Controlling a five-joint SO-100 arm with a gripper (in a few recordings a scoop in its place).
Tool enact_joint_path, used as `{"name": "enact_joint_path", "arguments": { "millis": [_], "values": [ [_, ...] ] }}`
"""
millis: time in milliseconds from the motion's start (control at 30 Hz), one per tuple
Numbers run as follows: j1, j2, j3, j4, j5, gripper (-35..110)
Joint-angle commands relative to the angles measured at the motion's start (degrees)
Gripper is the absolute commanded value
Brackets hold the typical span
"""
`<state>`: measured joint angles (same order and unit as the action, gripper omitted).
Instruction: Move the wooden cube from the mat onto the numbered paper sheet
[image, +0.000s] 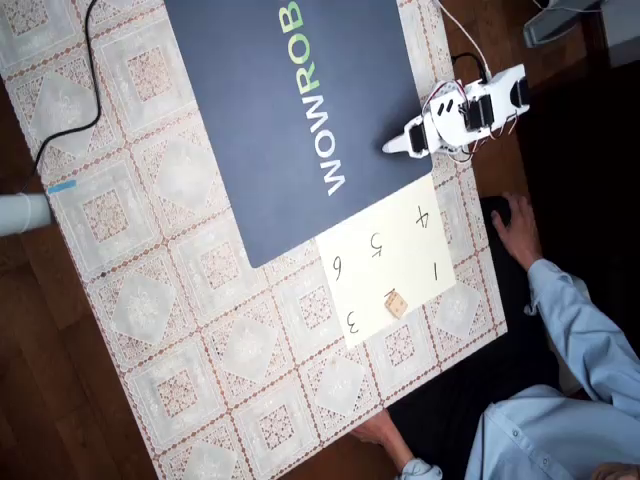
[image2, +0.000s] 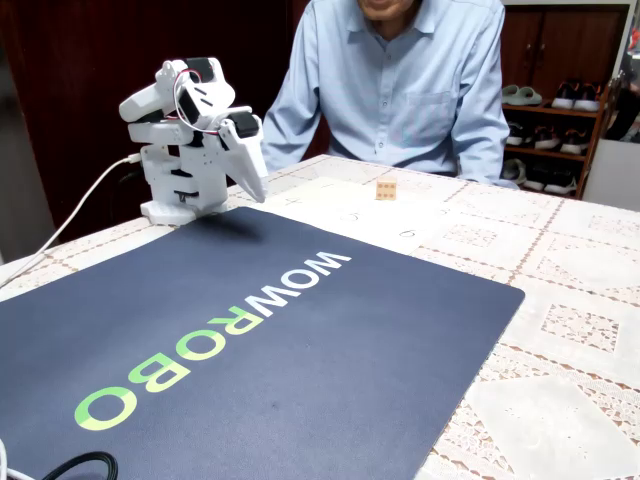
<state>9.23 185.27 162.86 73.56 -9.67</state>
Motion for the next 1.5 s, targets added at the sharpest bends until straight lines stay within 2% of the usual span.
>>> {"name": "enact_joint_path", "arguments": {
  "millis": [0,333,467,733,833,1467],
  "values": [
    [2.5,1.1,2.3,-1.4,-2.8,0],
    [4.4,1.1,5.2,-3.7,-3.7,4],
    [5.8,1.1,5.2,-3.7,-2.2,1],
    [5.9,1.1,5.2,-3.7,-2.1,6],
    [5.5,1.1,5.2,-3.7,-2.5,0],
    [3.6,1.1,5.2,-3.7,-4.7,0]
  ]
}}
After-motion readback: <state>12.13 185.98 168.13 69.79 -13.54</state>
